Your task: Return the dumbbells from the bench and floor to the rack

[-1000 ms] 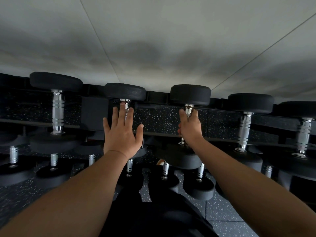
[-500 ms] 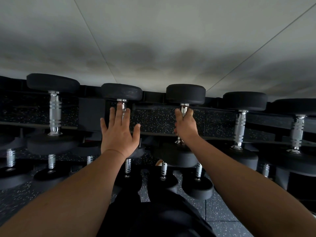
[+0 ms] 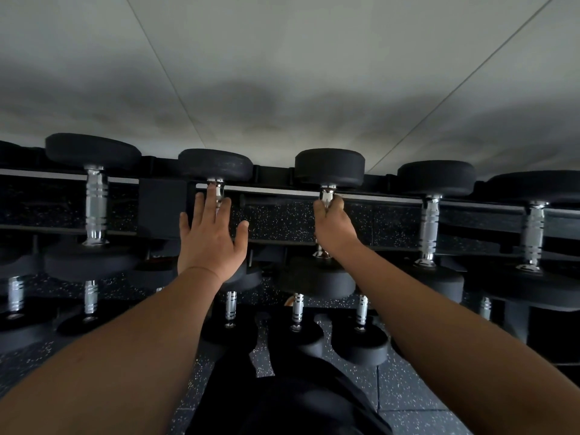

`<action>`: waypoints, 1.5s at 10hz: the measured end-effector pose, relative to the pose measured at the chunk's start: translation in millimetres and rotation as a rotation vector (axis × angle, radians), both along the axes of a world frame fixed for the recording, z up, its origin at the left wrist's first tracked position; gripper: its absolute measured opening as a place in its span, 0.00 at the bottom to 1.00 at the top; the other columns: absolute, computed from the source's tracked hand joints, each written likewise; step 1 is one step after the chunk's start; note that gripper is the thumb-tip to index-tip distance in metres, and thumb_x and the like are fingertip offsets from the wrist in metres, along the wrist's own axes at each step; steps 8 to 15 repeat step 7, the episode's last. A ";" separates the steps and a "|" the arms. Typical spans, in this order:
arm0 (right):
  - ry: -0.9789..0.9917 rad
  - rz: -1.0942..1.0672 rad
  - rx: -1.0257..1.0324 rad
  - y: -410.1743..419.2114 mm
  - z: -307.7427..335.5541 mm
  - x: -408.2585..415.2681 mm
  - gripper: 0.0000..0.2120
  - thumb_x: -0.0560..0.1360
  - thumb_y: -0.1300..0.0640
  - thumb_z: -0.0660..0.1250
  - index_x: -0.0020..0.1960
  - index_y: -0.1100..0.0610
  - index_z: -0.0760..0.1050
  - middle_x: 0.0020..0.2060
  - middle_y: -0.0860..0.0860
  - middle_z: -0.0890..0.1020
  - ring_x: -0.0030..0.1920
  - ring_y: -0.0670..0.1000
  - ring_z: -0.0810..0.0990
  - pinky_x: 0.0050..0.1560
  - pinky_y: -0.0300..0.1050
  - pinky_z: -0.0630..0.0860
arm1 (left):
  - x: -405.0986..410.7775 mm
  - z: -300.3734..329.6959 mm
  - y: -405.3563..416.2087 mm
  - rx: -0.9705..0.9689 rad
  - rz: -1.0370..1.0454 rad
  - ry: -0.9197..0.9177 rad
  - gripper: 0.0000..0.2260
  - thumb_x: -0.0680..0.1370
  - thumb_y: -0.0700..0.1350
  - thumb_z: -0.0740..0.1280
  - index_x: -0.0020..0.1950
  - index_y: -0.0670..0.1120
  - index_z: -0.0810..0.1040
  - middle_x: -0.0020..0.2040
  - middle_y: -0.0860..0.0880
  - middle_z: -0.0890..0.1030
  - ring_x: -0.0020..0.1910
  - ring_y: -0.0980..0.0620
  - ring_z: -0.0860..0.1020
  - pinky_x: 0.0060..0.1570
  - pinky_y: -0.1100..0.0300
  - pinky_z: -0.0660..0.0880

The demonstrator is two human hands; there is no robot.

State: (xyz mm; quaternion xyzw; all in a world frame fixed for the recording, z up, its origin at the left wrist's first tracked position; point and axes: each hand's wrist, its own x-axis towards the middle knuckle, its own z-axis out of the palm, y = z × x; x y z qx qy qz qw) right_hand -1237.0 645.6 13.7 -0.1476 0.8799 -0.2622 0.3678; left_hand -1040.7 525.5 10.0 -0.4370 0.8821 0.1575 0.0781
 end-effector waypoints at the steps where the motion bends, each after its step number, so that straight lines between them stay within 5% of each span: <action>1: -0.041 0.077 0.033 2.9 2.8 -0.3 0.22 0.85 0.48 0.53 0.73 0.61 0.59 0.60 0.62 0.77 0.54 0.62 0.80 0.48 0.52 0.76 | 0.7 -0.2 0.3 -0.002 0.001 0.013 0.29 0.82 0.61 0.48 0.79 0.47 0.59 0.82 0.48 0.44 0.81 0.46 0.44 0.77 0.39 0.48; 2: -0.043 0.086 0.039 6.6 7.0 3.0 0.32 0.82 0.43 0.56 0.79 0.59 0.50 0.66 0.63 0.74 0.58 0.62 0.80 0.54 0.59 0.79 | 1.7 -1.0 0.4 -0.009 -0.002 0.031 0.29 0.82 0.60 0.49 0.79 0.47 0.60 0.83 0.47 0.46 0.81 0.46 0.45 0.77 0.39 0.48; 3: 0.009 0.157 0.055 11.6 15.6 10.8 0.38 0.83 0.42 0.57 0.81 0.60 0.43 0.76 0.63 0.62 0.70 0.63 0.71 0.66 0.60 0.73 | 2.6 0.0 0.8 -0.003 -0.013 0.046 0.28 0.82 0.60 0.50 0.78 0.47 0.61 0.82 0.47 0.46 0.81 0.46 0.44 0.77 0.40 0.48; 5: 0.150 0.347 0.079 20.6 34.5 21.7 0.39 0.82 0.36 0.53 0.82 0.59 0.47 0.82 0.57 0.48 0.80 0.59 0.51 0.77 0.57 0.56 | 5.8 3.4 -3.5 0.035 -0.050 0.045 0.28 0.81 0.60 0.51 0.77 0.46 0.61 0.82 0.47 0.45 0.81 0.46 0.41 0.77 0.40 0.47; 7: 0.366 0.504 0.137 25.2 63.4 29.4 0.36 0.82 0.35 0.48 0.79 0.60 0.59 0.79 0.57 0.61 0.80 0.60 0.51 0.78 0.58 0.51 | 11.6 35.7 -19.2 0.082 -0.179 0.060 0.28 0.83 0.58 0.51 0.78 0.44 0.63 0.82 0.46 0.52 0.81 0.45 0.46 0.76 0.38 0.52; 15: 0.366 0.504 0.137 25.2 63.4 29.4 0.36 0.82 0.35 0.48 0.79 0.60 0.59 0.79 0.57 0.61 0.80 0.60 0.51 0.78 0.58 0.51 | 11.6 35.7 -19.2 0.082 -0.179 0.060 0.28 0.83 0.58 0.51 0.78 0.44 0.63 0.82 0.46 0.52 0.81 0.45 0.46 0.76 0.38 0.52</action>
